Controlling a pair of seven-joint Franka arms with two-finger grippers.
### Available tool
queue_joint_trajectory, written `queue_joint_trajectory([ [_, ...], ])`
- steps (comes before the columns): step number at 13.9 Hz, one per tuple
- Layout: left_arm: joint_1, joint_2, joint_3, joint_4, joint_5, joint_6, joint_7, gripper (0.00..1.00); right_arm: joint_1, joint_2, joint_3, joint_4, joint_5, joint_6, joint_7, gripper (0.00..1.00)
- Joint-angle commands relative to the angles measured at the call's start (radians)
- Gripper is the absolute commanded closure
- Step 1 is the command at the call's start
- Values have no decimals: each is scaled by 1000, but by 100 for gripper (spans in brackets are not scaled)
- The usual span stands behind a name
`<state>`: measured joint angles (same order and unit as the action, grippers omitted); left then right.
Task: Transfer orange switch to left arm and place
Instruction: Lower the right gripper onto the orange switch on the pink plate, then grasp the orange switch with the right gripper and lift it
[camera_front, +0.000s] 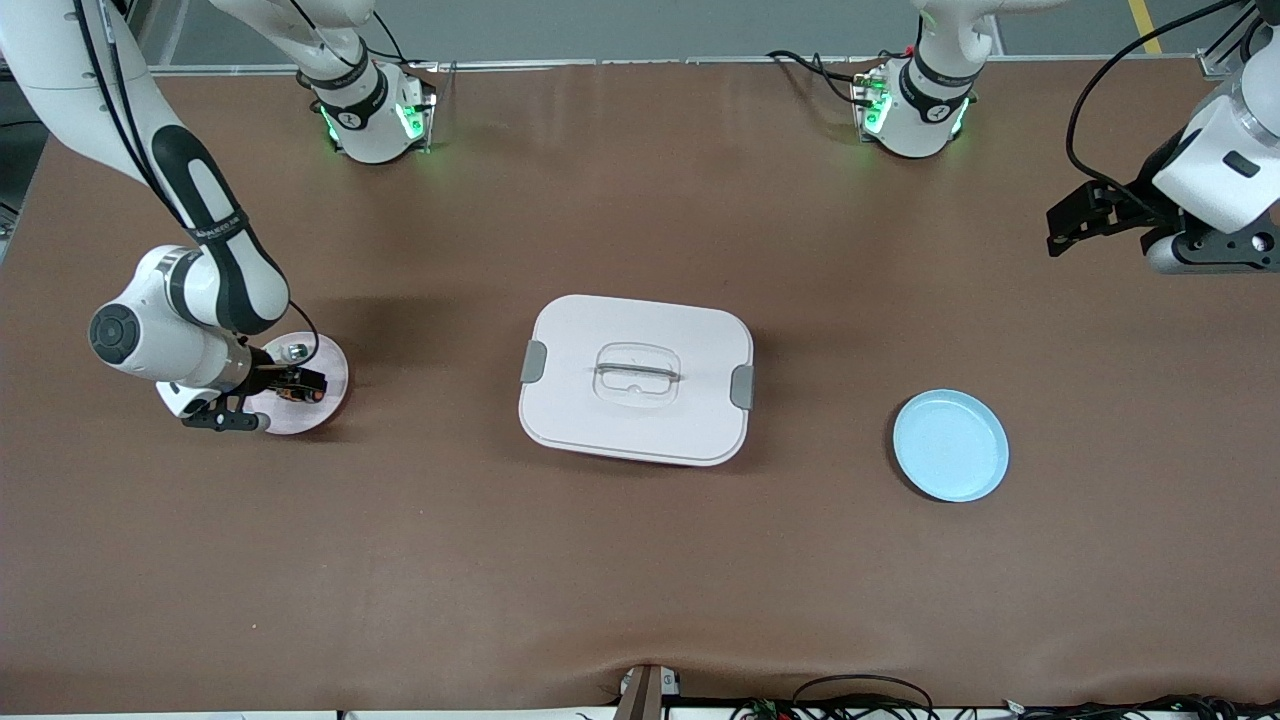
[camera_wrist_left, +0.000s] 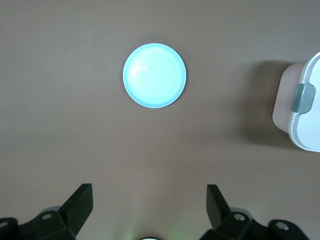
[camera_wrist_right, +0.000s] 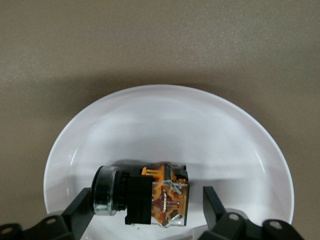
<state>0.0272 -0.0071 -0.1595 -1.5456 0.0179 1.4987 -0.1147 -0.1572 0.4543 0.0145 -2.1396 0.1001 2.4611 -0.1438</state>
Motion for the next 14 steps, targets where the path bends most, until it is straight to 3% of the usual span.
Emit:
queue_joint_trajectory([
  [1, 2, 15, -5, 18, -4, 8, 10, 0, -15, 4, 10, 3, 29, 6, -3, 44],
  [3, 2, 15, -5, 18, -4, 9, 10, 0, -15, 4, 10, 4, 43, -2, -2, 94],
  [4, 2, 15, -5, 18, -4, 12, 10, 0, -15, 3, 10, 7, 44, -4, 4, 100],
  [8, 3, 15, -5, 18, -4, 12, 10, 0, -4, -12, 13, 12, 85, -51, 119, 100],
  [11, 3, 13, -6, 18, -6, 12, 6, 0, -4, -35, 13, 92, 162, -241, 131, 100],
  [14, 3, 13, -6, 16, -52, 11, -5, 0, 14, -92, 15, 138, 182, -393, 245, 100],
])
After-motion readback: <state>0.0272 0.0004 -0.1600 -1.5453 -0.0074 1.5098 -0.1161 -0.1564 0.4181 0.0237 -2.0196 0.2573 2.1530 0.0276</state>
